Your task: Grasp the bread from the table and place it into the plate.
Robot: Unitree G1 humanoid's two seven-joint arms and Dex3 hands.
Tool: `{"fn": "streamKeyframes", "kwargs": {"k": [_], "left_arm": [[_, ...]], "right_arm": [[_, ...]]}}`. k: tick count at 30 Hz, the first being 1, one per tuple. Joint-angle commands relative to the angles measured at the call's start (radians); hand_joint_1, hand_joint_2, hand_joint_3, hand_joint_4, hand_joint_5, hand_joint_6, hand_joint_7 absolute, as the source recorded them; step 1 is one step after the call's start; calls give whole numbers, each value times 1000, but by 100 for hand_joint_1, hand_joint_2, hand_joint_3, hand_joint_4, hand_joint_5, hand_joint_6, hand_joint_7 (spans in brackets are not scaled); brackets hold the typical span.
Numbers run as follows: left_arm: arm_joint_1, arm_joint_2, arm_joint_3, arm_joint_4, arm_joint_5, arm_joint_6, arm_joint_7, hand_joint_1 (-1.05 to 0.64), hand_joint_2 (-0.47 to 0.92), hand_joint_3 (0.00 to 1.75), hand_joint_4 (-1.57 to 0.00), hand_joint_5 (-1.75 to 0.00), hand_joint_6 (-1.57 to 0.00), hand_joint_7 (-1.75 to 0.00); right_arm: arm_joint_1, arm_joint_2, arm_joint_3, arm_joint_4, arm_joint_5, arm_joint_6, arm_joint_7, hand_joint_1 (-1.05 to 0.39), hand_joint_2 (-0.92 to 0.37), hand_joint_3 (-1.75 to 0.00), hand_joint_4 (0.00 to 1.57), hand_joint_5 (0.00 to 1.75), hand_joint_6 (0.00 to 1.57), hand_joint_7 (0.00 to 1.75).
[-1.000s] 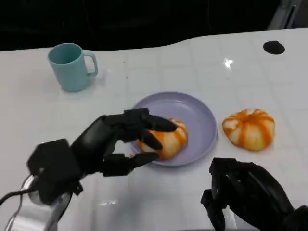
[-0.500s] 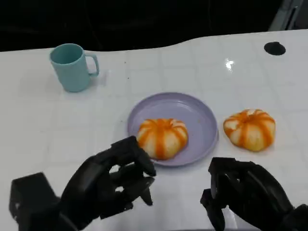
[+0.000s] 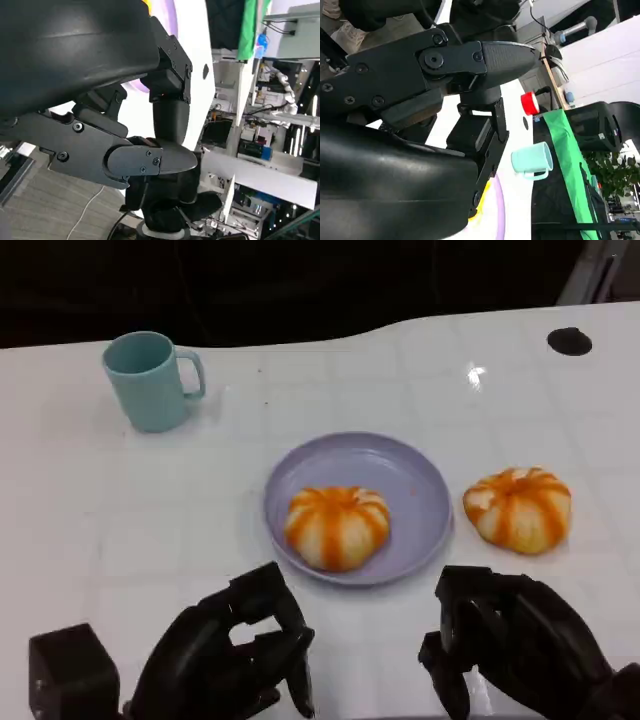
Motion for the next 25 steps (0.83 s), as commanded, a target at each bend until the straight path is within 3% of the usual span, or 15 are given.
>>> {"fn": "streamKeyframes", "kwargs": {"k": [1, 25], "left_arm": [[3, 5, 14, 12, -13, -7, -23, -62, 92, 36, -92, -175, -67, -175], [-50, -4, 52, 121, -35, -13, -95, -63, 92, 34, -92, -175, -67, -175]], "right_arm": [[-7, -12, -12, 10, 6, -8, 6, -92, -92, -36, 123, 162, 104, 148], [-29, -9, -21, 65, -5, -66, 25, -92, -92, -37, 122, 164, 104, 150]]}}
